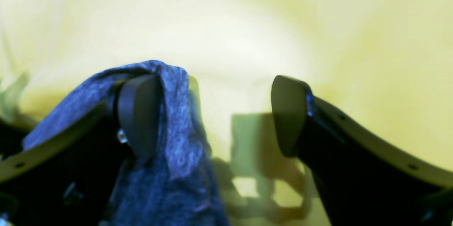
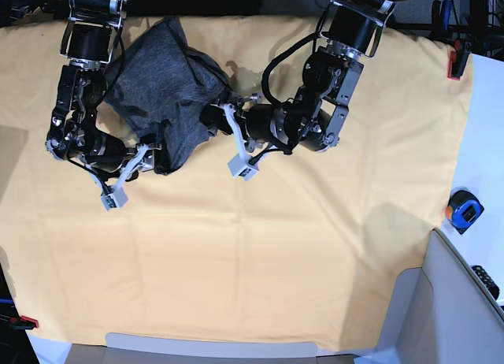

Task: Fold the T-shirt properly
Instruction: 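Pull the bundle with both grippers to square it into a rectangle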

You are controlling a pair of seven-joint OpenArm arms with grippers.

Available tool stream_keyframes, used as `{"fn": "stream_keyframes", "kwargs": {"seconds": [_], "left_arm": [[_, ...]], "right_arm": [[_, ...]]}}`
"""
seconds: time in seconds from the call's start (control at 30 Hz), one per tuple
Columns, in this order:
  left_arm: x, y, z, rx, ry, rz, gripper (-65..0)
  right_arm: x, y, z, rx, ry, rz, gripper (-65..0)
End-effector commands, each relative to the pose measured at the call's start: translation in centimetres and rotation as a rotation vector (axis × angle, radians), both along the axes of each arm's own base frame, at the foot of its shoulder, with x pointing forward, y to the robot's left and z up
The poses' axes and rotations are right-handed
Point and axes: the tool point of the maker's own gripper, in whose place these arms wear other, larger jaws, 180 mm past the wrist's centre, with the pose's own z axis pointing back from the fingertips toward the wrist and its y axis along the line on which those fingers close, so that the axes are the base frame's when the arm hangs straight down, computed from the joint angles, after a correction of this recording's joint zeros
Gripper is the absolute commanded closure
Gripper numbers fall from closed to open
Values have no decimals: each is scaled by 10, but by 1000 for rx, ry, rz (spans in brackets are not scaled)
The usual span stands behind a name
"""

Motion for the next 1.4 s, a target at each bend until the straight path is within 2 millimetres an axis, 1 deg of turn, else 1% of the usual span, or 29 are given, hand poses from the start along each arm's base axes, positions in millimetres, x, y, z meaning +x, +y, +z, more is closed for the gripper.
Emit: {"fn": "stream_keyframes", "kwargs": {"seconds": [0.0, 0.07, 0.2, 0.23, 0.3, 0.4, 0.43, 0.53, 0.6, 0.7, 0.8, 0.83, 0.9, 0.97, 1.0, 1.03, 1.13, 1.23, 1.37], "left_arm": [[9, -9, 17, -44, -42, 0, -246], [8, -9, 15, -42, -36, -2, -245], [6, -9, 14, -42, -33, -3, -242], [6, -9, 14, -42, -33, -3, -231], [6, -9, 13, -41, -29, -3, -173], [3, -7, 3, -30, 2, 1, -33], [3, -6, -2, -22, 19, 4, 0], [1, -3, -14, -12, 52, 16, -6], [3, -4, -16, -15, 52, 26, -4], [4, -4, -16, -19, 47, 32, -3], [5, -3, -16, -17, 44, 34, -3], [6, -3, -16, -14, 42, 34, -3], [7, -2, -15, -13, 40, 36, -3], [7, -3, -17, -13, 48, 39, -3], [10, -3, -17, -11, 47, 41, -3], [15, -2, -16, -7, 42, 42, -3], [22, 0, -16, 1, 40, 45, -3], [26, 0, -18, -2, 39, 63, -3], [40, 3, -20, 10, 35, 79, -3]], "right_arm": [[11, -3, 14, 8, -49, -10, -448], [11, -5, 15, 8, -51, -16, -434], [10, -8, 14, 0, -48, -18, -431], [10, -8, 14, 2, -46, -18, -431], [10, -8, 14, 2, -46, -18, -431], [11, -11, 15, 3, -52, -29, -431], [11, -13, 16, 6, -55, -36, -431], [12, -23, 19, 13, -64, -71, -431], [12, -33, 21, 19, -70, -105, -431], [10, -57, 25, 9, -81, -162, -431], [-2, -74, 19, -17, -36, -182, -431], [-9, -77, 14, -29, -5, -181, -431], [-25, -83, 3, -53, 44, -176, -431], [-40, -85, -3, -78, 63, -170, -431], [-47, -85, -5, -88, 70, -166, -431], [-54, -86, -6, -101, 73, -161, -431], [-72, -87, -9, -134, 91, -150, -431], [-89, -97, -10, -185, 110, -138, -431], [-109, -109, -12, -240, 138, -123, -431]]}}
